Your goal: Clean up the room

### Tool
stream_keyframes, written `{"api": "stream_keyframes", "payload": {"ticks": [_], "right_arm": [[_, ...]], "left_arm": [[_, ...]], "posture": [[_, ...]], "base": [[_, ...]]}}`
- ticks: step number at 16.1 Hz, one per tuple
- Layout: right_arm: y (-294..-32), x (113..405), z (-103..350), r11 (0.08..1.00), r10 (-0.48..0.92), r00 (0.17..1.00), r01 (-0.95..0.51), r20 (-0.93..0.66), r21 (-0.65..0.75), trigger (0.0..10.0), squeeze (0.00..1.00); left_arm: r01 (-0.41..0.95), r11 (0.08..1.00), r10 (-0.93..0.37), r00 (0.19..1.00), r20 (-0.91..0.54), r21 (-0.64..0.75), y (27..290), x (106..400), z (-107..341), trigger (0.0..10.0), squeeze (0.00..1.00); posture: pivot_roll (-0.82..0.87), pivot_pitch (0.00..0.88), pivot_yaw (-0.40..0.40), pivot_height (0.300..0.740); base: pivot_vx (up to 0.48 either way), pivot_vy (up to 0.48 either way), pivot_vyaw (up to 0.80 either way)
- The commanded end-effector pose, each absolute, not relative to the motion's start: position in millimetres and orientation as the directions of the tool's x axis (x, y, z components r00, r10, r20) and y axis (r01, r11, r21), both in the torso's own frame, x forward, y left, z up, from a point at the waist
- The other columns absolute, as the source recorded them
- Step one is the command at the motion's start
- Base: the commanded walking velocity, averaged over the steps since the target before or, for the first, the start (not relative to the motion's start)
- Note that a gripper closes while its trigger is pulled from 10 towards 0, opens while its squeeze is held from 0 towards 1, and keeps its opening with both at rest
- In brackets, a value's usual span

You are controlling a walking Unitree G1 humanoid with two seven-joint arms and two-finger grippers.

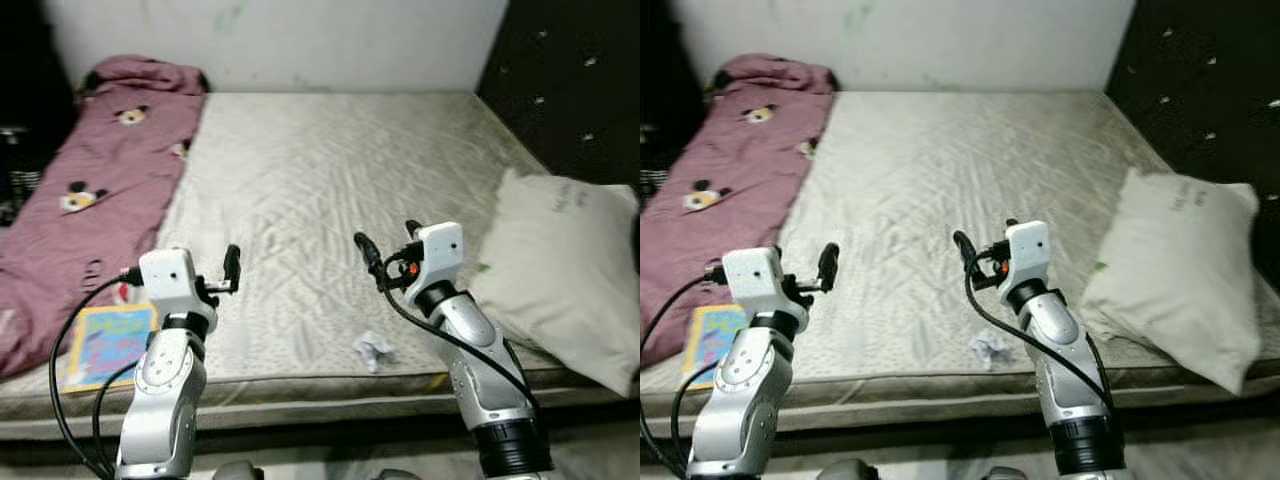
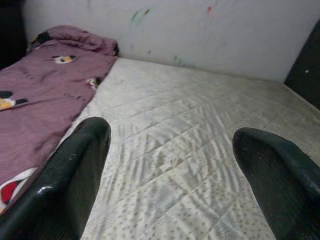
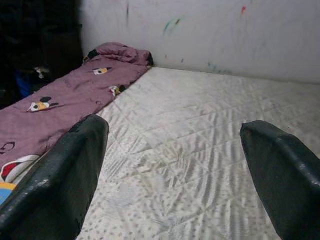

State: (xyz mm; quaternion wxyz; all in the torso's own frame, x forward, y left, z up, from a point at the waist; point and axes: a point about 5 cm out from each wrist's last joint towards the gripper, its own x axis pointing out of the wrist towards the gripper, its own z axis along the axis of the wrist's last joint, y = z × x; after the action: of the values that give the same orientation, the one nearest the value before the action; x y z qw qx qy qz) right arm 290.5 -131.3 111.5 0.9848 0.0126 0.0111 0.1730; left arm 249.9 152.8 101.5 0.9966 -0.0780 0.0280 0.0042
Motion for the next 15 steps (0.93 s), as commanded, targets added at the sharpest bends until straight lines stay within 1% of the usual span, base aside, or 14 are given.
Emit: {"api": "stream_keyframes", "payload": {"ticks": [1,4,6,10,15], "right_arm": [[-137.7,290.7,113.4,0.949,0.314,0.949,-0.313,-0.02,0.041,10.0,0.0],[-138.3,288.8,112.2,0.952,0.305,0.952,-0.304,-0.026,0.043,10.0,0.0],[-138.9,289.5,114.9,0.952,0.303,0.953,-0.302,-0.022,0.042,10.0,0.0],[-141.1,291.8,117.5,0.959,0.278,0.96,-0.277,-0.021,0.066,10.0,0.0],[-138.9,291.0,118.4,0.959,0.277,0.961,-0.276,-0.016,0.067,10.0,0.0]], "left_arm": [[0.01,0.988,-0.018,0.999,-0.047,-0.157,148.1,250.3,104.6,10.0,0.0],[0.016,0.987,-0.026,0.998,-0.06,-0.158,147.3,250.7,103.6,10.0,0.0],[0.026,0.989,-0.034,0.998,-0.05,-0.145,145.6,252.6,107.6,10.0,0.0],[0.001,0.992,-0.007,0.999,-0.049,-0.126,150.8,250.4,108.7,10.0,0.0],[-0.002,0.994,-0.003,0.999,-0.046,-0.108,153.0,252.0,109.9,10.0,0.0]], "posture": [[-0.08,0.0,0.014,0.74],[-0.09,0.0,0.016,0.74],[-0.08,0.0,0.014,0.74],[-0.08,0.036,0.014,0.74],[-0.08,0.029,0.022,0.74]], "base": [[0.0,0.0,0.0],[0.0,0.0,-0.8],[0.0,0.0,0.0],[0.0,0.0,0.0],[0.0,0.0,0.0]]}}
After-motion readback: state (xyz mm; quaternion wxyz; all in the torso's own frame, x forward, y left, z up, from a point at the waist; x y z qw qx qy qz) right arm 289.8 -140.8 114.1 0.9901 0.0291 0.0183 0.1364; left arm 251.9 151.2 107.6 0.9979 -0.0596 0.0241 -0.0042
